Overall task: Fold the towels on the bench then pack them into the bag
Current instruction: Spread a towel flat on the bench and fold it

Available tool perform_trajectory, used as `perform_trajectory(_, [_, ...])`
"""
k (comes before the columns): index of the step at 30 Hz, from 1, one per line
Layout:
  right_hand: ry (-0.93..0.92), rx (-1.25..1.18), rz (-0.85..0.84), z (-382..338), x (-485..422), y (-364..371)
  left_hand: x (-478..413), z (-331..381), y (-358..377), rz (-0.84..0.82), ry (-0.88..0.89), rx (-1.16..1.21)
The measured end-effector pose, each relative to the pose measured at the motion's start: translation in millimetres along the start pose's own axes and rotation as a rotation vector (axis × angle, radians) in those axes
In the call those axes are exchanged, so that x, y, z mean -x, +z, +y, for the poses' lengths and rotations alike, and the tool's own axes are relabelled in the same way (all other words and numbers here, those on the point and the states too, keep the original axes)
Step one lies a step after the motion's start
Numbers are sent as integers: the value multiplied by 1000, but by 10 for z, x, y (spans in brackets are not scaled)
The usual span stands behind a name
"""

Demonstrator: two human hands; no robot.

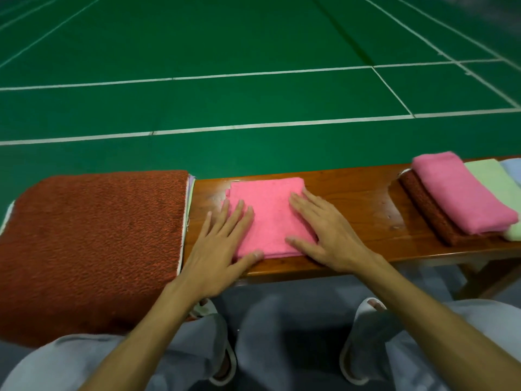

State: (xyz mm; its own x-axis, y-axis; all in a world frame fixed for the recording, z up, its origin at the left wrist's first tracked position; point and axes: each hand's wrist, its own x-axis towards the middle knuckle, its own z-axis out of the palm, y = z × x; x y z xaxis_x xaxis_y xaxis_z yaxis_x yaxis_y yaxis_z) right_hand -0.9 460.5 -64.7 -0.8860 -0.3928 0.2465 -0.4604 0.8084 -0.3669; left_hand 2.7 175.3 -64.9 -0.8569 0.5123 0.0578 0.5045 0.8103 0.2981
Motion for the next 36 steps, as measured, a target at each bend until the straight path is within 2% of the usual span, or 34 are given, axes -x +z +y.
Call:
perform_trajectory(3, [-79,77,-97,-181,203,-82,193,39,32,51,129,33])
perform_trajectory(5, [-106,187,-173,-249,279,-87,233,58,20,39,153,6])
perform_trajectory(8, [-123,276,-153,-294,298,-118,185,129,-109,18,177,-79])
perform_trajectory(11, [-160,228,-153,-327,295,-196,131,163,-237,1,204,-126])
perform_trajectory(13, [-124,103,-174,-331,263,-313,94,175,-334,-20,196,-31])
perform_trajectory(17, [118,-351,-181,-219,92,-512,-25,45,-472,-111,3,490])
perform_trajectory(20, [217,-529,-108,-110,-60,-501,-156,-82,-472,-105,-154,740])
perform_trajectory(23, [385,-715,-5,8,-267,-304,-320,-129,-348,-34,-330,844])
perform_trajectory(26, [567,-687,122,89,-450,-52,-463,-145,-177,54,-534,871])
perform_trajectory(29, [624,-542,270,19,-486,46,-501,-105,-104,256,-557,668])
perform_trajectory(32, [576,-282,350,-132,-454,73,-452,24,-93,427,-505,298])
perform_trajectory(34, [543,-30,353,-189,-423,79,-420,148,-89,470,-476,21])
perform_trajectory(36, [404,148,364,-217,-397,52,-373,292,-100,447,-302,-134])
